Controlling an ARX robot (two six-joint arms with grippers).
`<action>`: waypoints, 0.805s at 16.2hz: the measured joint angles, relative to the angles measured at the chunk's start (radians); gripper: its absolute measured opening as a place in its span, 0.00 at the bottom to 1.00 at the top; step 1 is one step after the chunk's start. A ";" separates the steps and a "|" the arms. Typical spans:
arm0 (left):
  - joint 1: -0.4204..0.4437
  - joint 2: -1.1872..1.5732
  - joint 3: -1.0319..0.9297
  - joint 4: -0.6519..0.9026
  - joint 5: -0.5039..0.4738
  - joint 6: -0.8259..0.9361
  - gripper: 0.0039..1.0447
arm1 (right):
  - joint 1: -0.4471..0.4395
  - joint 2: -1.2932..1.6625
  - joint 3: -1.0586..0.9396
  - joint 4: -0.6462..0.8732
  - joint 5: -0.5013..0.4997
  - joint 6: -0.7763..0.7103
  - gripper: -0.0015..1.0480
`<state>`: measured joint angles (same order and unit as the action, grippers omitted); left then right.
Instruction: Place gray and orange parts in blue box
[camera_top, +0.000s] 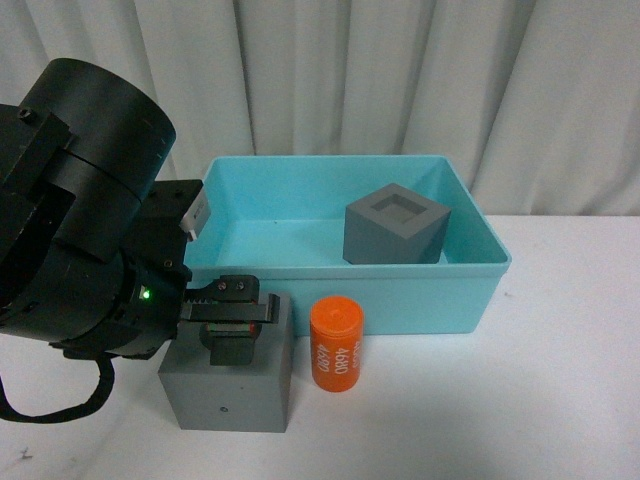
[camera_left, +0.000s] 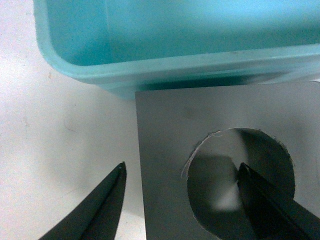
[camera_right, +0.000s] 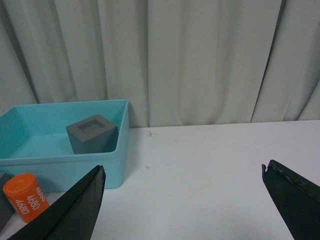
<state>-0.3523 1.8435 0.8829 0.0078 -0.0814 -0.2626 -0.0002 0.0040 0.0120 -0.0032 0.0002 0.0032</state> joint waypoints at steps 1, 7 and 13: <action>-0.001 0.000 0.001 -0.003 0.000 0.001 0.56 | 0.000 0.000 0.000 0.000 0.000 0.000 0.94; 0.031 -0.108 -0.071 -0.063 -0.016 0.057 0.19 | 0.000 0.000 0.000 0.000 0.000 0.000 0.94; 0.089 -0.402 -0.112 -0.235 -0.008 0.193 0.18 | 0.000 0.000 0.000 0.000 0.000 0.000 0.94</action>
<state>-0.2630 1.4418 0.7708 -0.2268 -0.0891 -0.0692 -0.0002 0.0040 0.0120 -0.0036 0.0002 0.0032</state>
